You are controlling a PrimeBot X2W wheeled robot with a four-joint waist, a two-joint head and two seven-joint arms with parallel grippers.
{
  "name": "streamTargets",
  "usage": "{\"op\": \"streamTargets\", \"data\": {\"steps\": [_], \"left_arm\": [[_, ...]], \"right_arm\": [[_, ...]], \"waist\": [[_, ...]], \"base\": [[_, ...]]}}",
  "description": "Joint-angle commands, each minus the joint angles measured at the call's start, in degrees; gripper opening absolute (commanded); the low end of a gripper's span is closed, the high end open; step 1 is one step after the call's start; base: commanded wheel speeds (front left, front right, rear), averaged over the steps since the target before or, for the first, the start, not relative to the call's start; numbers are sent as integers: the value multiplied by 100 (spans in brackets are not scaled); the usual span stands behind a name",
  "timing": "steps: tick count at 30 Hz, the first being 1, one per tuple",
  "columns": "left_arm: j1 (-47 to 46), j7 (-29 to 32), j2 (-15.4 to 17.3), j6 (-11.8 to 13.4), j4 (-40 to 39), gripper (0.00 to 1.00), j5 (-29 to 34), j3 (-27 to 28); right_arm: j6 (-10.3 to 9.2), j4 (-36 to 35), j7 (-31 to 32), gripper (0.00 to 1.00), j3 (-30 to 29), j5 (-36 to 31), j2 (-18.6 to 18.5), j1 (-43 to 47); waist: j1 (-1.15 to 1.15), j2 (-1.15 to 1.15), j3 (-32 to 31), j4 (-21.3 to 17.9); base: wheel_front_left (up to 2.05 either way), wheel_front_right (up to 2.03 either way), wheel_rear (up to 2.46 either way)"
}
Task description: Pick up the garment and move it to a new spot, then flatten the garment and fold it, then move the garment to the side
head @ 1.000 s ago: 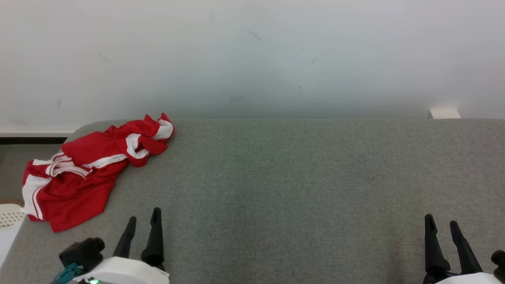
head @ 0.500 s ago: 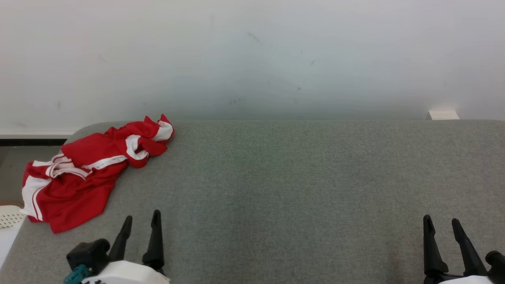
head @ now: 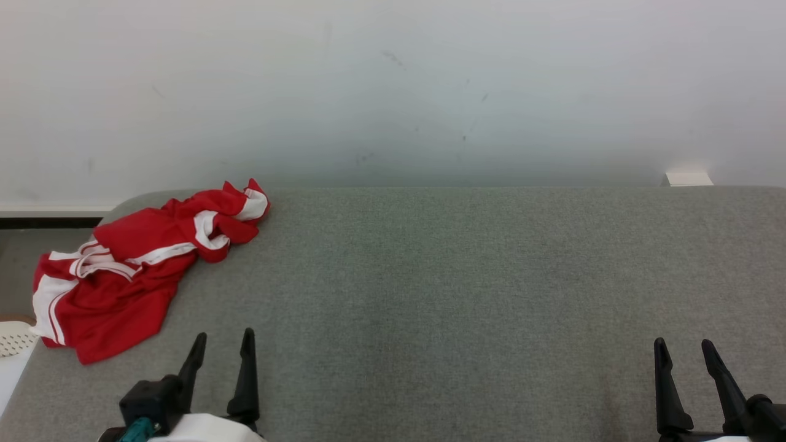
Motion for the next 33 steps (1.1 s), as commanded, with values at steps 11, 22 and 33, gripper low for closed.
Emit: {"op": "streamTargets", "data": {"steps": [11,22,33], "left_arm": [[89,-184,26,30,38,100,513,-24],[131,-338,-86,-89,257,100,782,74],[131,-454,-166,-183,344,100,1199,140]], "right_arm": [[16,-39,-186,100,29,-400,-79,64],[16,121,-325,100,64,-436,-98,118],[17,179,-458,100,91,-756,-113,150]], "waist": [[0,0,-20,-7],[0,0,-39,0],[0,0,-50,43]], "base": [[0,0,0],[0,0,0],[0,0,0]]}}
